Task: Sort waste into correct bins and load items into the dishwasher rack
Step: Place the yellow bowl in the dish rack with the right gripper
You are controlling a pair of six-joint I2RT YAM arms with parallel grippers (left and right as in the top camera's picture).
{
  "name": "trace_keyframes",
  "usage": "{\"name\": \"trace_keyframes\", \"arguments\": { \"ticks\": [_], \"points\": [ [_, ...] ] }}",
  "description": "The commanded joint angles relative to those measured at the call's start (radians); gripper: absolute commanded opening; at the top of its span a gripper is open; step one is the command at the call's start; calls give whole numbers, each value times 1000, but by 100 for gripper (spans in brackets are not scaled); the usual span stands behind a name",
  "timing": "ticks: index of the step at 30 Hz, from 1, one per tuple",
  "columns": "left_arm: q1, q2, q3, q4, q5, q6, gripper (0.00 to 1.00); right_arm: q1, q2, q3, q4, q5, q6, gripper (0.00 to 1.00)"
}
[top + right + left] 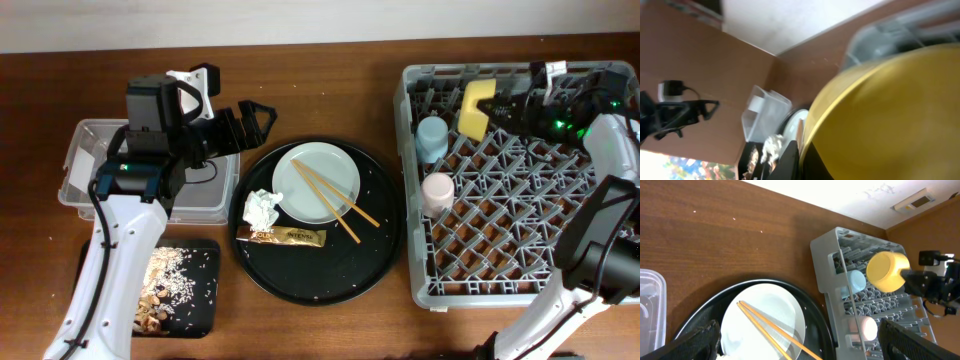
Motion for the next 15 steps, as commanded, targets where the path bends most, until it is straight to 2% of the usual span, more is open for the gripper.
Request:
{"name": "trace_keyframes", "arguments": {
  "ticks": [1, 2, 4, 7, 11, 15],
  "points": [
    [1, -13, 8, 3, -1, 2, 99, -43, 2, 8, -62, 283, -10, 4],
    [1, -13, 8, 3, 0, 2, 99, -58, 2, 8, -85, 288, 0, 4],
    [1, -13, 8, 3, 0, 2, 99, -87, -2, 9, -105, 279, 107, 5],
    [1, -13, 8, 3, 0, 2, 99, -164, -16, 9, -199, 259, 107, 25],
    [1, -13, 8, 3, 0, 2, 99, -258, -32, 9, -301, 296, 118, 43],
    [1, -13, 8, 3, 0, 2, 99, -283, -132, 15, -303, 459, 187, 45]
  ]
}}
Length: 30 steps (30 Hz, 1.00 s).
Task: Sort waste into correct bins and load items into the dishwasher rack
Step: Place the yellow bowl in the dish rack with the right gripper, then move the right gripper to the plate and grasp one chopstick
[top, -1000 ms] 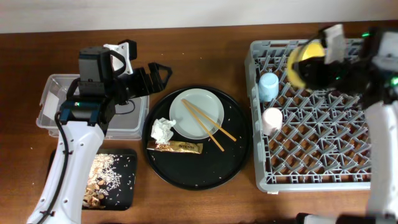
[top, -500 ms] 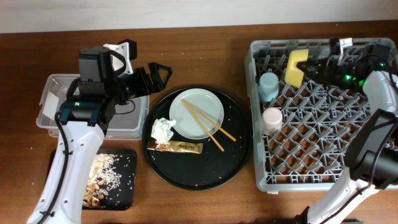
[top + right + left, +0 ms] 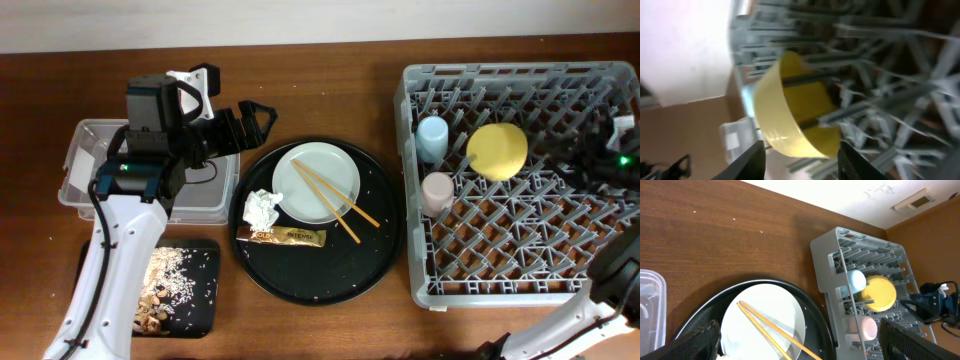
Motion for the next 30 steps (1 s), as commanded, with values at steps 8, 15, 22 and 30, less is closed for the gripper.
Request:
{"name": "trace_keyframes", "arguments": {
  "ticks": [8, 15, 22, 30],
  "points": [
    [1, -13, 8, 2, 0, 2, 99, 476, -345, 23, 2, 623, -68, 46],
    [1, -13, 8, 2, 0, 2, 99, 544, -162, 21, 12, 1009, 49, 48],
    [1, -13, 8, 2, 0, 2, 99, 437, -177, 62, 4, 881, 100, 49],
    [1, -13, 8, 2, 0, 2, 99, 459, -222, 93, -66, 320, -69, 49]
  ]
}}
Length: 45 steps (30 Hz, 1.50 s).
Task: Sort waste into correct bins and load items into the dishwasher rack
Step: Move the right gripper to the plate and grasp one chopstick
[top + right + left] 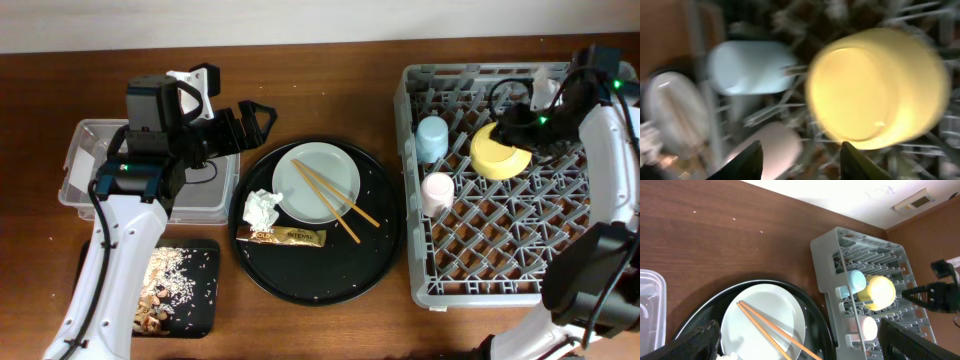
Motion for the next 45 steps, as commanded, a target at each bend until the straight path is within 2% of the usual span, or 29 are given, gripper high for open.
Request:
{"name": "trace_keyframes", "arguments": {
  "ticks": [1, 3, 5, 8, 10, 14, 18, 23, 27, 33, 36, 40, 45],
  "points": [
    [1, -13, 8, 2, 0, 2, 99, 45, -24, 22, -71, -310, -108, 49],
    [1, -13, 8, 2, 0, 2, 99, 143, -23, 21, -152, -308, -170, 49],
    [1, -13, 8, 2, 0, 2, 99, 266, -23, 19, -180, -203, -170, 49],
    [1, -13, 8, 2, 0, 2, 99, 448, -21, 19, -188, -47, -170, 49],
    [1, -13, 8, 2, 0, 2, 99, 578, -13, 16, -183, -29, -169, 49],
    [1, -13, 8, 2, 0, 2, 99, 732, -13, -23, -135, 0, -170, 50],
    [1, -13, 8, 2, 0, 2, 99, 824, -13, -163, 19, 32, -169, 50],
    [1, -13, 8, 2, 0, 2, 99, 866, -13, -421, 338, 34, -161, 50],
    [1, -13, 8, 2, 0, 2, 99, 866, -13, -511, 496, 34, -139, 50],
    [1, -13, 8, 2, 0, 2, 99, 866, -14, -502, 524, -36, -140, 50],
    [1, -13, 8, 2, 0, 2, 99, 865, -14, -436, 515, -55, -130, 50],
    [1, -13, 8, 2, 0, 2, 99, 865, -14, -414, 536, 76, -86, 50],
    [1, -13, 8, 2, 0, 2, 99, 865, 16, -423, 540, 113, -87, 50]
  ]
}}
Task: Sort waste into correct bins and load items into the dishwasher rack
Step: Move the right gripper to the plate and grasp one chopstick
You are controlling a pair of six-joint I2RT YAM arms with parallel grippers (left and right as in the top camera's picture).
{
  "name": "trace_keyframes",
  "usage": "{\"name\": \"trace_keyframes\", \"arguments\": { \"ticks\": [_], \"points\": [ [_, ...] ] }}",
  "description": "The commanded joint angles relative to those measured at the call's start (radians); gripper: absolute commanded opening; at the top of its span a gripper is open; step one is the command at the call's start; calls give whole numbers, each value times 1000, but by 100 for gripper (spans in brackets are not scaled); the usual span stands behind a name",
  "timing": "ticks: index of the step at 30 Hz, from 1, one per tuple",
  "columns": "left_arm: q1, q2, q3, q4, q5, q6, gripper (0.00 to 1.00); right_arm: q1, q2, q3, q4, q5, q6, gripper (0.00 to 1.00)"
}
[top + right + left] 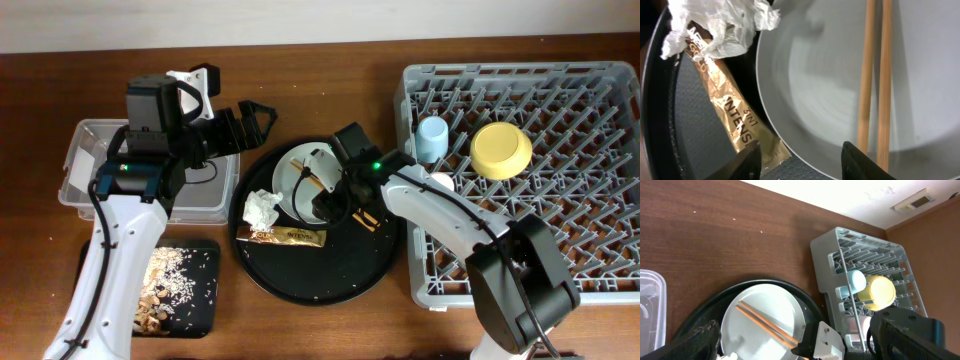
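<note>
My right gripper [324,200] hangs open low over the white plate [298,172] on the round black tray [300,280]; its open jaws [800,167] stand over the plate's near rim. Two wooden chopsticks [875,75] lie across the plate. A crumpled tissue [262,208] and a gold wrapper [282,236] lie beside the plate on the tray. In the grey rack [590,270] sit a yellow bowl [501,148], a blue cup [432,137] and a pink cup [441,182] partly hidden by my right arm. My left gripper [256,117] hovers open left of the tray.
A clear plastic bin [85,170] stands at the left under my left arm. In front of it lies a small black tray [200,300] with food scraps. The left wrist view shows the rack [840,245] beyond the plate [765,325].
My right gripper was open over the rack beside the yellow bowl; now it is open over the plate on the black tray. The bowl stays in the rack. The left arm has not moved.
My right gripper first held the yellow bowl above the rack's back row. Then the bowl sat in the rack with the gripper off at the right edge. Later the gripper was open by the bowl, and now it is over the plate and chopsticks.
</note>
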Motion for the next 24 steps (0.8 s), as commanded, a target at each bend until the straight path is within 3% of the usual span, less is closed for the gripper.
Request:
{"name": "trace_keyframes", "arguments": {
  "ticks": [1, 15, 24],
  "points": [
    [1, -13, 8, 2, 0, 2, 99, 7, 34, 7, 8, 44, 8, 50],
    [1, -13, 8, 2, 0, 2, 99, 7, 59, -13, -5, 105, 35, 50],
    [1, -13, 8, 2, 0, 2, 99, 8, 59, -13, -71, 8, 95, 51]
  ]
}}
